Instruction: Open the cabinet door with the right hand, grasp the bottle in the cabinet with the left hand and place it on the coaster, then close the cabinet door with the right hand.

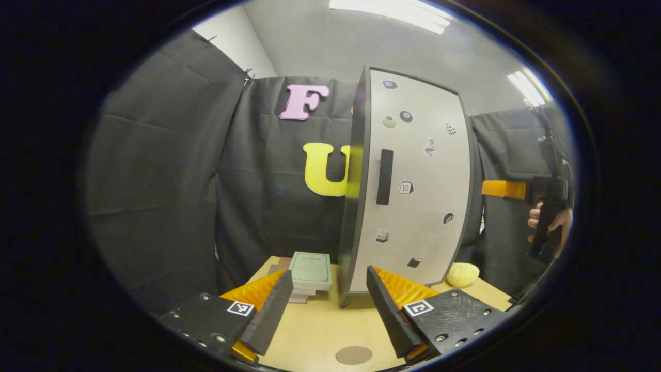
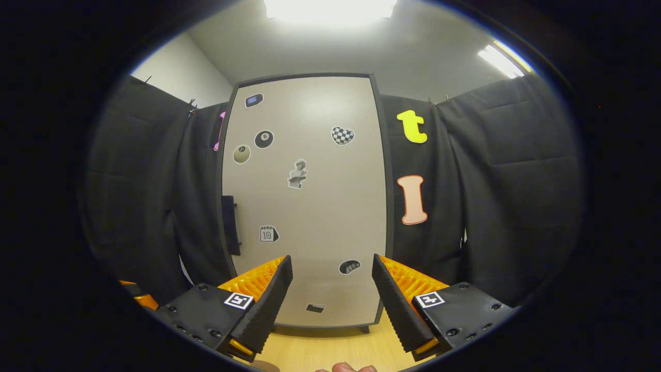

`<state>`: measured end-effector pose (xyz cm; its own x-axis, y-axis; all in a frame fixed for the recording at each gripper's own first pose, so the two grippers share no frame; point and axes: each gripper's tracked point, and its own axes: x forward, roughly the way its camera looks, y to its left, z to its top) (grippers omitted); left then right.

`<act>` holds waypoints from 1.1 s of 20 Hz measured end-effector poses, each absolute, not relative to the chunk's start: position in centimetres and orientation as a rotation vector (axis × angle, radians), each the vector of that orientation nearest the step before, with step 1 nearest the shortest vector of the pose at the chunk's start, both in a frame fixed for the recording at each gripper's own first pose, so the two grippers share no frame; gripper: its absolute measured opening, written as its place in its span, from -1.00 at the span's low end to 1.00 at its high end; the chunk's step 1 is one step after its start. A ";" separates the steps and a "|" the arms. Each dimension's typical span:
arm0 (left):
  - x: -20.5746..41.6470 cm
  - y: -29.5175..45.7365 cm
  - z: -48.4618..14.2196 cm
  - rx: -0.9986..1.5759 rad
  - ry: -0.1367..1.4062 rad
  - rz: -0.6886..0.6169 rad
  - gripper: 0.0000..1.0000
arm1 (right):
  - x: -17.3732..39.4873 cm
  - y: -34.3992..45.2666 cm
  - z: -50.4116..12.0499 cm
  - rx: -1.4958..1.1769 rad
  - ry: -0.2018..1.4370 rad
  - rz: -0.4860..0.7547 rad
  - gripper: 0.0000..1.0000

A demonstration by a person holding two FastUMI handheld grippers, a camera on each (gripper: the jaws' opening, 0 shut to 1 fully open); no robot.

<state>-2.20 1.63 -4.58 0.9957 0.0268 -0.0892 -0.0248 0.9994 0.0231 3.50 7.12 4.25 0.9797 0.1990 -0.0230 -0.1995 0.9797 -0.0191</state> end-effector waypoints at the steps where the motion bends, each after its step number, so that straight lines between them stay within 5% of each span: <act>1: -2.5 1.8 -4.5 0.020 0.089 0.034 0.77 | 3.9 7.9 4.9 -0.015 0.016 0.215 0.86; 13: -5.6 7.3 -5.1 -0.019 0.092 0.181 0.77 | 8.5 20.4 8.9 -0.007 -0.012 0.381 0.96; 22: -9.6 13.5 -6.1 -0.039 0.104 0.357 0.77 | 12.5 27.8 6.1 -0.028 0.050 0.403 0.95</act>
